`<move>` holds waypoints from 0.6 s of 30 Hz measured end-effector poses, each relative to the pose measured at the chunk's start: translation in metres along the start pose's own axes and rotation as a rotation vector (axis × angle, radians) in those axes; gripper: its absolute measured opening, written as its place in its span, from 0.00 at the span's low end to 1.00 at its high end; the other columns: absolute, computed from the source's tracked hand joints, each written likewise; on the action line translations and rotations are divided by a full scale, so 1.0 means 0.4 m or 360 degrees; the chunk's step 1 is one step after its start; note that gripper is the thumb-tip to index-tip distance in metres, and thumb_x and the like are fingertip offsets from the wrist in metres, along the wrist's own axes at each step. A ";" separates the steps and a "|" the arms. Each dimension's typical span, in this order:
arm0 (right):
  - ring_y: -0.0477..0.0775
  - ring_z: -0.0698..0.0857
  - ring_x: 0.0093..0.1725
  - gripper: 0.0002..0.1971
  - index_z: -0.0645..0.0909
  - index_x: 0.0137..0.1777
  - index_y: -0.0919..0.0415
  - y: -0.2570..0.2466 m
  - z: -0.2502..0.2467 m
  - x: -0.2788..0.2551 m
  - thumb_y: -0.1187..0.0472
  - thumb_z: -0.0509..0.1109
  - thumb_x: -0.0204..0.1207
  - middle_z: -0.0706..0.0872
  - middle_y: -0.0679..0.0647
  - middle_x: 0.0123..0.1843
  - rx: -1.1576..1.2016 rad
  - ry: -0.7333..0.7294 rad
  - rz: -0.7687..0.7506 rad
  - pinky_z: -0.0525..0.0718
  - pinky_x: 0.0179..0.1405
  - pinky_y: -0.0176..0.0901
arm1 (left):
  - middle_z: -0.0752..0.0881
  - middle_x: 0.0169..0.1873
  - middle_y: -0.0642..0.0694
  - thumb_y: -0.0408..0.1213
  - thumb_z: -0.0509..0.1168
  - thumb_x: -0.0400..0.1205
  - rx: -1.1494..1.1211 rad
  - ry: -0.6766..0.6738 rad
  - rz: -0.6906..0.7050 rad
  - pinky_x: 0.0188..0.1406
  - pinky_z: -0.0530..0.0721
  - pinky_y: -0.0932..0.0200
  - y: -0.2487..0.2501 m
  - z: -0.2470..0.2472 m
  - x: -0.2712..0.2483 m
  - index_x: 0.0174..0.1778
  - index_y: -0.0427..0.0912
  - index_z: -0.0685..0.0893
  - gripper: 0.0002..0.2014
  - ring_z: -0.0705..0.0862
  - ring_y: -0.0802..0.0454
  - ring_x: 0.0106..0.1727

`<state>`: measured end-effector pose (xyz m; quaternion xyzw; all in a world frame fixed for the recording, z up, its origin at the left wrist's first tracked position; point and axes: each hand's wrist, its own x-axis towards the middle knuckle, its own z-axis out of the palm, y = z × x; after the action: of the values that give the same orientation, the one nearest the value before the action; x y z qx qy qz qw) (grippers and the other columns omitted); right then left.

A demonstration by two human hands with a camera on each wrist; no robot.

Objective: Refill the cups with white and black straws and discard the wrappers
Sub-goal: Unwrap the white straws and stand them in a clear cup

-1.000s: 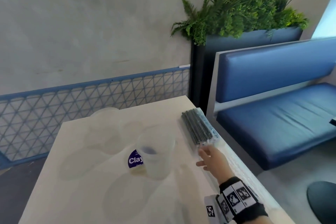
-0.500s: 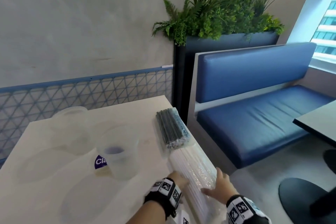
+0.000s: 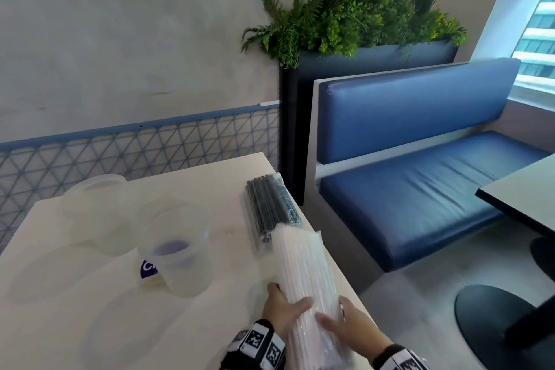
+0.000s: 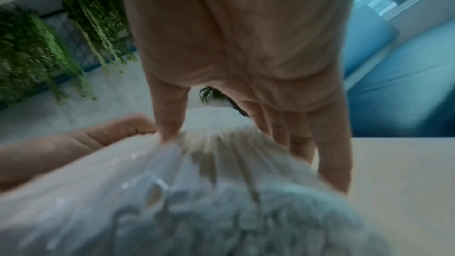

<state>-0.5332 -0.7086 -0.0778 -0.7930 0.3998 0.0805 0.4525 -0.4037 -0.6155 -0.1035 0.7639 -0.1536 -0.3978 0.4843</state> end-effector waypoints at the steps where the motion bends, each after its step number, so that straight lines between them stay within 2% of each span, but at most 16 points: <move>1: 0.43 0.79 0.50 0.35 0.66 0.71 0.59 -0.011 0.003 -0.001 0.35 0.63 0.72 0.80 0.48 0.60 0.0197 -0.0011 -0.0018 0.75 0.43 0.35 | 0.84 0.51 0.44 0.51 0.77 0.56 -0.0015 0.0038 0.0106 0.53 0.86 0.57 0.016 -0.006 -0.019 0.55 0.39 0.67 0.38 0.85 0.51 0.49; 2: 0.39 0.80 0.49 0.29 0.66 0.70 0.57 -0.027 0.003 -0.005 0.39 0.61 0.76 0.80 0.45 0.58 0.0408 -0.0047 -0.0033 0.76 0.40 0.33 | 0.83 0.47 0.48 0.47 0.78 0.61 0.0031 0.0076 0.0215 0.44 0.85 0.67 0.035 -0.012 -0.039 0.54 0.41 0.66 0.34 0.84 0.58 0.44; 3: 0.35 0.79 0.50 0.28 0.65 0.70 0.53 -0.046 0.003 -0.008 0.39 0.61 0.76 0.79 0.42 0.57 0.0604 -0.0080 -0.0071 0.77 0.39 0.32 | 0.82 0.44 0.52 0.45 0.77 0.65 0.0119 0.0114 0.0319 0.36 0.82 0.73 0.055 -0.020 -0.059 0.53 0.42 0.65 0.30 0.82 0.63 0.41; 4: 0.36 0.80 0.53 0.29 0.63 0.70 0.50 -0.071 0.003 -0.013 0.38 0.62 0.73 0.79 0.40 0.59 0.0759 -0.0103 -0.0132 0.79 0.41 0.33 | 0.80 0.42 0.56 0.44 0.76 0.68 0.0204 0.0149 0.0416 0.33 0.80 0.74 0.072 -0.030 -0.079 0.53 0.44 0.64 0.28 0.80 0.65 0.40; 6: 0.42 0.81 0.60 0.36 0.61 0.71 0.46 -0.126 0.004 -0.022 0.32 0.67 0.66 0.79 0.42 0.64 0.0970 -0.0132 -0.0320 0.84 0.52 0.43 | 0.81 0.43 0.55 0.44 0.74 0.69 0.0385 0.0203 0.0574 0.30 0.79 0.72 0.091 -0.047 -0.111 0.53 0.46 0.63 0.27 0.82 0.61 0.38; 7: 0.45 0.82 0.61 0.39 0.62 0.70 0.46 -0.151 0.007 -0.025 0.31 0.70 0.62 0.80 0.45 0.65 0.1063 -0.0133 -0.0428 0.85 0.56 0.48 | 0.82 0.47 0.52 0.42 0.73 0.70 0.0486 0.0217 0.0620 0.32 0.80 0.70 0.091 -0.054 -0.126 0.56 0.46 0.62 0.27 0.83 0.57 0.41; 9: 0.50 0.86 0.59 0.41 0.68 0.66 0.49 -0.193 0.023 -0.032 0.34 0.76 0.54 0.84 0.52 0.62 0.1246 -0.0087 -0.0580 0.85 0.58 0.54 | 0.79 0.62 0.48 0.33 0.68 0.70 0.0622 0.0238 0.0683 0.46 0.82 0.65 0.078 -0.069 -0.148 0.70 0.43 0.59 0.35 0.83 0.50 0.55; 10: 0.53 0.86 0.60 0.45 0.69 0.67 0.50 -0.208 0.034 -0.035 0.34 0.79 0.50 0.85 0.55 0.61 0.1307 -0.0059 -0.0616 0.84 0.60 0.57 | 0.75 0.69 0.47 0.31 0.66 0.70 0.0646 0.0253 0.0719 0.55 0.80 0.64 0.068 -0.080 -0.157 0.76 0.43 0.53 0.40 0.80 0.49 0.63; 12: 0.55 0.85 0.62 0.50 0.69 0.70 0.52 -0.235 0.061 -0.046 0.36 0.83 0.47 0.86 0.56 0.62 0.1365 -0.0046 -0.0666 0.82 0.64 0.62 | 0.66 0.76 0.47 0.30 0.64 0.70 0.0746 0.0307 0.0771 0.67 0.73 0.63 0.055 -0.112 -0.181 0.80 0.45 0.43 0.46 0.72 0.49 0.72; 14: 0.56 0.87 0.59 0.41 0.75 0.66 0.54 -0.256 0.084 -0.056 0.44 0.82 0.50 0.88 0.57 0.58 0.1431 -0.0051 -0.0708 0.82 0.62 0.61 | 0.62 0.77 0.45 0.36 0.63 0.71 0.0864 0.0356 0.0892 0.74 0.66 0.62 0.040 -0.150 -0.203 0.76 0.51 0.37 0.46 0.66 0.48 0.76; 16: 0.55 0.89 0.53 0.27 0.80 0.57 0.54 -0.279 0.095 -0.065 0.52 0.76 0.54 0.91 0.55 0.51 0.1478 -0.0041 -0.0755 0.85 0.55 0.56 | 0.62 0.77 0.39 0.52 0.62 0.70 0.0888 0.0319 0.0997 0.75 0.66 0.56 0.030 -0.186 -0.226 0.65 0.62 0.41 0.38 0.63 0.45 0.78; 17: 0.54 0.90 0.50 0.23 0.81 0.54 0.55 -0.290 0.101 -0.067 0.55 0.74 0.56 0.92 0.55 0.49 0.1478 -0.0050 -0.0797 0.85 0.51 0.53 | 0.59 0.78 0.40 0.60 0.62 0.69 0.0850 0.0289 0.0995 0.76 0.66 0.55 0.027 -0.207 -0.240 0.62 0.61 0.44 0.36 0.62 0.46 0.79; 18: 0.54 0.90 0.50 0.24 0.82 0.54 0.57 -0.300 0.106 -0.069 0.55 0.74 0.55 0.92 0.55 0.49 0.1460 -0.0059 -0.0831 0.85 0.50 0.51 | 0.54 0.80 0.45 0.67 0.63 0.67 0.0781 0.0280 0.1027 0.76 0.65 0.57 0.020 -0.230 -0.251 0.62 0.57 0.47 0.38 0.59 0.50 0.80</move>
<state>-0.4568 -0.6275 -0.0102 -0.5851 0.1750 -0.2041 0.7651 -0.3967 -0.5006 -0.0307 0.8004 -0.4335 -0.1105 0.3991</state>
